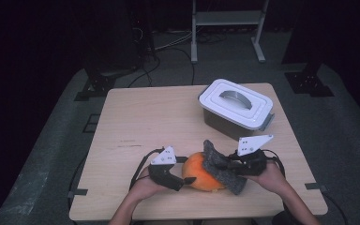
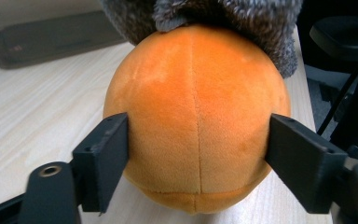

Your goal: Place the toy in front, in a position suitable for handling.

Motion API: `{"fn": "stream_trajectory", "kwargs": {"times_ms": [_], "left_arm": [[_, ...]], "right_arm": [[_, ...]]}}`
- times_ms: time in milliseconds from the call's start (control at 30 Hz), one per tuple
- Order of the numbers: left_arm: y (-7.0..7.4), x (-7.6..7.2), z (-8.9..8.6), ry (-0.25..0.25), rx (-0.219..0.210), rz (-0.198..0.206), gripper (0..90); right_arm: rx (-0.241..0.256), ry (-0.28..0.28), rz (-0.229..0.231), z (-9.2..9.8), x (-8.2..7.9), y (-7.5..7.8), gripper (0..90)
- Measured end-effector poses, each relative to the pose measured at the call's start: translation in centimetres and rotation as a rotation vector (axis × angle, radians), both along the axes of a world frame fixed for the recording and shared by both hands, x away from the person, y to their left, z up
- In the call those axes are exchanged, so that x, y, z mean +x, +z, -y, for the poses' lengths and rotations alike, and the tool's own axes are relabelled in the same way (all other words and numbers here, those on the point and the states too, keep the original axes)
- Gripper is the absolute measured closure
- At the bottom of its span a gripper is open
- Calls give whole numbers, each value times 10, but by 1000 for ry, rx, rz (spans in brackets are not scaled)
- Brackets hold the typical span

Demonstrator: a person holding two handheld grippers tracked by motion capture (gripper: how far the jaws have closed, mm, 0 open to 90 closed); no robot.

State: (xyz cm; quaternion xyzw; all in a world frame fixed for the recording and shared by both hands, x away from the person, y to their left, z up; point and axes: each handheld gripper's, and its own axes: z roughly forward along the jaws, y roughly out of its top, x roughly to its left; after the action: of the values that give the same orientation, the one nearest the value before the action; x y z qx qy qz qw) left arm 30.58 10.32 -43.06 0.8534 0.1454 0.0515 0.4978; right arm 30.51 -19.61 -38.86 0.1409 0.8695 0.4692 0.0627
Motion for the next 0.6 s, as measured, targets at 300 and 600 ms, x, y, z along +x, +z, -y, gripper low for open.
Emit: {"fn": "stream_trajectory", "kwargs": {"times_ms": [300, 600], "left_arm": [[8, -1, 12, -1, 7, 49, 254], [6, -1, 9, -2, -1, 39, 249]], "right_arm": [[-37, 64, 65, -29, -3, 17, 752], [-34, 15, 28, -8, 4, 10, 753]]}}
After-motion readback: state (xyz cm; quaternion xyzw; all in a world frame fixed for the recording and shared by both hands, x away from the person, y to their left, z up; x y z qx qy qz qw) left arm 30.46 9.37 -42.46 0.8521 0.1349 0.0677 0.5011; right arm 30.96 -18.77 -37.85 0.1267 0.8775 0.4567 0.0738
